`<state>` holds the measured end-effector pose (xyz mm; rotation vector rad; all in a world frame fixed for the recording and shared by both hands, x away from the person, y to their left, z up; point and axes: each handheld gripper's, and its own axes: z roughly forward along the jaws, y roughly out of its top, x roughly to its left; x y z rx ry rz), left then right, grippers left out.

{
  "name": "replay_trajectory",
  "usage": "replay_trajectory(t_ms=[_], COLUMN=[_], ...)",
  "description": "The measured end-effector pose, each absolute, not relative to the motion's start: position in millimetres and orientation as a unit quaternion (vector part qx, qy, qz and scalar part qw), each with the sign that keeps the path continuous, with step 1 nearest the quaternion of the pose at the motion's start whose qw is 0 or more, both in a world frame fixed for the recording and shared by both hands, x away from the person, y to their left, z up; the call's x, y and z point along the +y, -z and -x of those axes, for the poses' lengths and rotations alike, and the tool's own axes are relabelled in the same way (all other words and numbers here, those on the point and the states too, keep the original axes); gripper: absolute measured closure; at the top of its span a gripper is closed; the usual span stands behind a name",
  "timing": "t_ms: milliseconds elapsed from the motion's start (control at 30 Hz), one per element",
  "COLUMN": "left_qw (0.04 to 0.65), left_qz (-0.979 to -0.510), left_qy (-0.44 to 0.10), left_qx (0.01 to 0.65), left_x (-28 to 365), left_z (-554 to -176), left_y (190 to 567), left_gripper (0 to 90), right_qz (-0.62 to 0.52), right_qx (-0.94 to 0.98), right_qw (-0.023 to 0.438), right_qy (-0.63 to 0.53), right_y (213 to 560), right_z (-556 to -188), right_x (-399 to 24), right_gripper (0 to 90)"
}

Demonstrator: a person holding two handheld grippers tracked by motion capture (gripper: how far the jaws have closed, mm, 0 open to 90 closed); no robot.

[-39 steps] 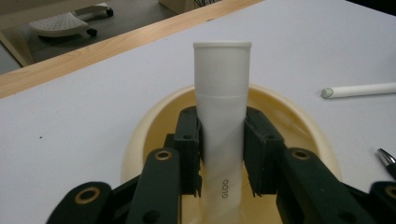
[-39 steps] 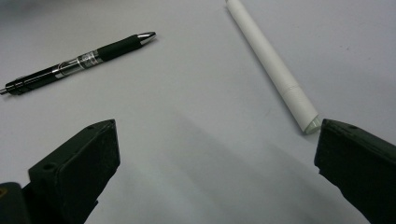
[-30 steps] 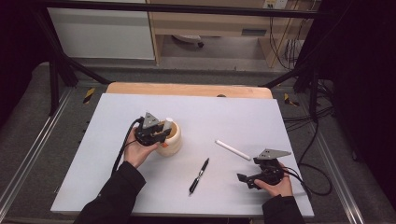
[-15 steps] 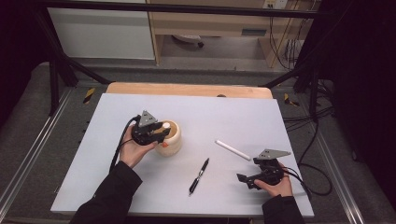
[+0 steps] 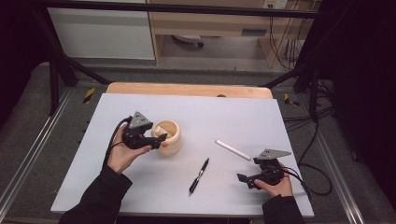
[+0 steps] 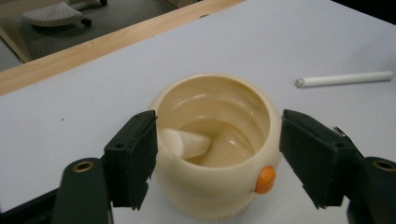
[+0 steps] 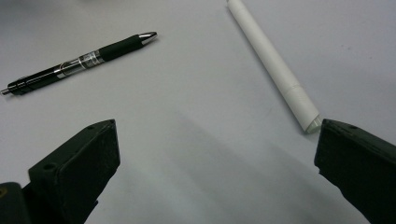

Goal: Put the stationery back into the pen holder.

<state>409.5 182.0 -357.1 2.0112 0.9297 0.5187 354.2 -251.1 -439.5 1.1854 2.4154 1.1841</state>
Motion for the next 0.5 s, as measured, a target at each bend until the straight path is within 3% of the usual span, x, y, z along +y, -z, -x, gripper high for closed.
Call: replay_trajectory(t_ms=[233,500], left_qw=[0.408,0.399], left_qz=[-0.808,-0.819], left_qy=[-0.199,-0.183], left_qx=[0.375,0.369], left_x=[184.4,183.9], left_z=[-395.0,-380.7], left_y=[361.4,373.4], left_gripper=[15.3,13.0], right_qz=[-0.401,-0.403], right_qx=[0.817,0.816], right_qw=[0.103,0.1], right_qy=[-0.402,-0.403], right_y=[439.4,439.1], right_z=[-354.1,-353.7], right_x=[-251.4,-251.1], right_gripper=[0.8,0.8])
